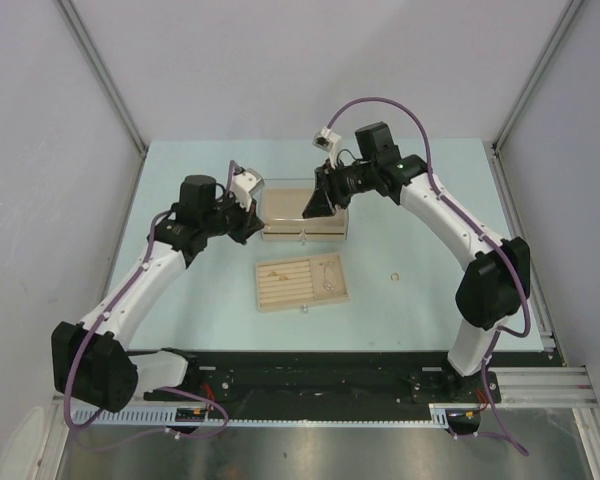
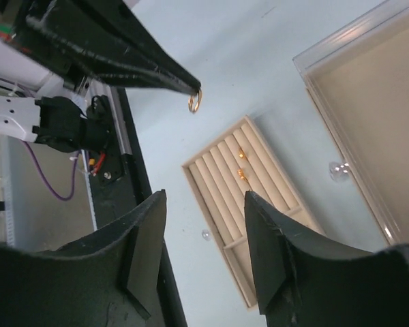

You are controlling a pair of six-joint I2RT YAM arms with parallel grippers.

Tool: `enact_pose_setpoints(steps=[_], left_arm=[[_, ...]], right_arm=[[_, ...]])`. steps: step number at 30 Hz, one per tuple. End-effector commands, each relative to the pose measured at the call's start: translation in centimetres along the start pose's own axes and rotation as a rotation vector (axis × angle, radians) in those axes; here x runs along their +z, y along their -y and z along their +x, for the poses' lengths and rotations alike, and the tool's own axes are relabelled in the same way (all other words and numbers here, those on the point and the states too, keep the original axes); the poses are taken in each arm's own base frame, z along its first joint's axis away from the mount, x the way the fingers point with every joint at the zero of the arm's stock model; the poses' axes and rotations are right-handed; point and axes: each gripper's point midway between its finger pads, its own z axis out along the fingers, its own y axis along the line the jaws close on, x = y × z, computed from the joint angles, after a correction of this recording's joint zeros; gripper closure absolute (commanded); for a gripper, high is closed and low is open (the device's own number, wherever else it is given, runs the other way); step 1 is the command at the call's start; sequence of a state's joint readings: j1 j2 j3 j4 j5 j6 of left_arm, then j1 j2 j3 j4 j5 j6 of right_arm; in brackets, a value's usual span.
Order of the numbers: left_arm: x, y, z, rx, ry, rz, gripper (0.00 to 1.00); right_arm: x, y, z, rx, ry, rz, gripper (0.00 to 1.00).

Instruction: Organize the mixed jewelry

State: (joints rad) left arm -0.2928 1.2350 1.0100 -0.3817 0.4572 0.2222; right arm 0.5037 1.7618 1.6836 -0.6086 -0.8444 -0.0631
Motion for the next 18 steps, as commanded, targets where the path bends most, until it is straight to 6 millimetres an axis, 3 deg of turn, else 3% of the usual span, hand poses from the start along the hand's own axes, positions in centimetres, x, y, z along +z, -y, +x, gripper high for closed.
enact_pose_setpoints(steps=[1,6,18], left_arm=[[-0.6,2.0,-5.5,-0.045,0.166,0.025,1.00],[-0.3,2.6,-6.5,-0.042,0.203,0.000,1.00],[-0.4,3.0,-6.6,-0.024,0.220,-0.022,1.00]], right_arm=[[1.5,-1.4,-2.4,0.032,0.046,-0.086,0.48],[3.7,-1.7,-2.1,0.047,0.014,-0.118,0.52],[5.1,-2.3,-2.2,0.046,0.002,-0.140,0.56]])
